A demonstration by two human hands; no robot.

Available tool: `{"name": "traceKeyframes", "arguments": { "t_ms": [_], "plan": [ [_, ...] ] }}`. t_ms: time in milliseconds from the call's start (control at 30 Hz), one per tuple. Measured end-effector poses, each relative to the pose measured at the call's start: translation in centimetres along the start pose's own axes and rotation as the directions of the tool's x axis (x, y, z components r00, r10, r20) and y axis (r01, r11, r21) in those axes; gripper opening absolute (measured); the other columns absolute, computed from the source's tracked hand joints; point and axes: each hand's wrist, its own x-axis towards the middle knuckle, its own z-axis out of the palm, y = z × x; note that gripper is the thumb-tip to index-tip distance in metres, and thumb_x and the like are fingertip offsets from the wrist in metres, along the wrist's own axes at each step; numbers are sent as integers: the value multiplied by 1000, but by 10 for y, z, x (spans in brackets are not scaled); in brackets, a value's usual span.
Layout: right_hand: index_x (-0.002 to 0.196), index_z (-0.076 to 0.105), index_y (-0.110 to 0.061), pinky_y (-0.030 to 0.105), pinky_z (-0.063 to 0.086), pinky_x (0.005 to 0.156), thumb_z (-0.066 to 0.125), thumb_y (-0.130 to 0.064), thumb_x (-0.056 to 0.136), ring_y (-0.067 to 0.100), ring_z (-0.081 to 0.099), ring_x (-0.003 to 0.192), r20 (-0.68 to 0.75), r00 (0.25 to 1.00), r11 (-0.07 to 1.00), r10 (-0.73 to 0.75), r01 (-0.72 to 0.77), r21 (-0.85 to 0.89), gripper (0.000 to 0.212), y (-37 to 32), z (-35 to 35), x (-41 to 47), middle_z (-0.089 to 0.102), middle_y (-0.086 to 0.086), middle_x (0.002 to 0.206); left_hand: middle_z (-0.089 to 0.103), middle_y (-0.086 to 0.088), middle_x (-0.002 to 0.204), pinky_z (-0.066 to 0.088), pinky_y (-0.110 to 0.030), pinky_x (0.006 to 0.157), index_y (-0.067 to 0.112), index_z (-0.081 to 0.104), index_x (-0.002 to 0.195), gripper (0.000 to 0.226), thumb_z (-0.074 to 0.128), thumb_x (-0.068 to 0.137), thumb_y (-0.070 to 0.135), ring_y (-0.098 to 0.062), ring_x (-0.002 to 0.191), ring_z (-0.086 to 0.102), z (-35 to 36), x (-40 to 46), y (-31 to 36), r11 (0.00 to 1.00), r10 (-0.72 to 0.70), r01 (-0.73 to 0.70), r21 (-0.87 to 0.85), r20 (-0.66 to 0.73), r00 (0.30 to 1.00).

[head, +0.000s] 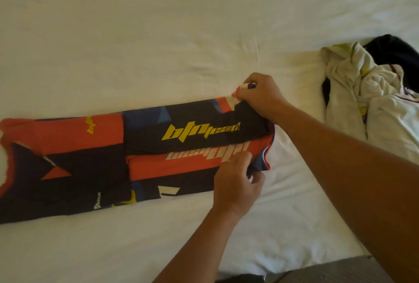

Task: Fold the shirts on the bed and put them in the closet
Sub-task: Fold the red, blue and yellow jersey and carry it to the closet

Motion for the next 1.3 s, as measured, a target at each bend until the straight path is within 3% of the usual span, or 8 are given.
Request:
{"name": "traceKeyframes", "arguments": {
  "t_ms": [300,500,600,733,900,1000,1200,1300],
  "plan": [
    [95,65,-14,34,58,69,71,-13,82,20,63,80,76,993,996,-93,94,-6,14,-104,110,-33,63,3,84,60,5,78,49,-27,60,13,64,90,7,59,87,16,-11,67,53,-111,-38,-51,967,-136,73,-243,-251,958],
    [97,67,-9,31,56,67,68,-11,82,23,65,81,113,987,989,-116,126,-77,15,-164,219,-47,64,4,81,61,7,75,47,-26,59,16,64,90,12,56,86,23,-12,64,54,-196,-67,-116,927,-277,184,-327,-263,924],
    [95,67,-7,41,58,73,67,-11,82,28,67,84,120,985,985,-122,135,-107,13,-190,278,-51,64,6,81,62,14,74,45,-21,59,23,63,90,10,59,85,15,-10,63,57,-238,-80,-150,889,-353,232,-394,-267,897],
    [92,65,-9,30,50,63,64,-13,86,19,59,74,127,982,974,-141,161,-160,7,-222,347,-56,60,-2,75,62,12,70,49,-30,56,31,60,86,22,63,83,9,-13,62,58,-285,-96,-187,818,-496,322,-477,-300,815],
    [92,64,-14,31,51,64,59,-16,86,15,57,68,139,985,958,-103,136,-251,8,-255,414,-65,59,-2,77,66,13,78,50,-24,64,27,64,88,25,68,85,3,-13,71,62,-327,-117,-222,696,-675,423,-580,-328,661],
    [96,61,-15,24,38,53,58,-19,88,11,51,66,134,985,932,-112,151,-331,10,-270,439,-68,57,0,81,64,11,71,47,-28,60,26,65,85,22,66,83,4,-9,63,56,-348,-120,-239,623,-732,423,-658,-299,612],
    [98,61,-16,38,57,72,59,-24,87,21,64,77,145,986,926,-86,133,-354,14,-290,474,-75,63,2,85,59,14,64,41,-28,60,21,64,84,18,65,83,3,-7,56,49,-369,-133,-264,528,-800,468,-709,-230,554],
    [95,62,-15,35,54,64,58,-23,88,20,63,71,143,985,927,-98,143,-346,11,-293,482,-76,64,2,80,62,10,68,48,-35,63,30,64,85,21,64,82,9,-14,62,55,-369,-144,-275,487,-842,500,-716,-232,487]
  ]
}}
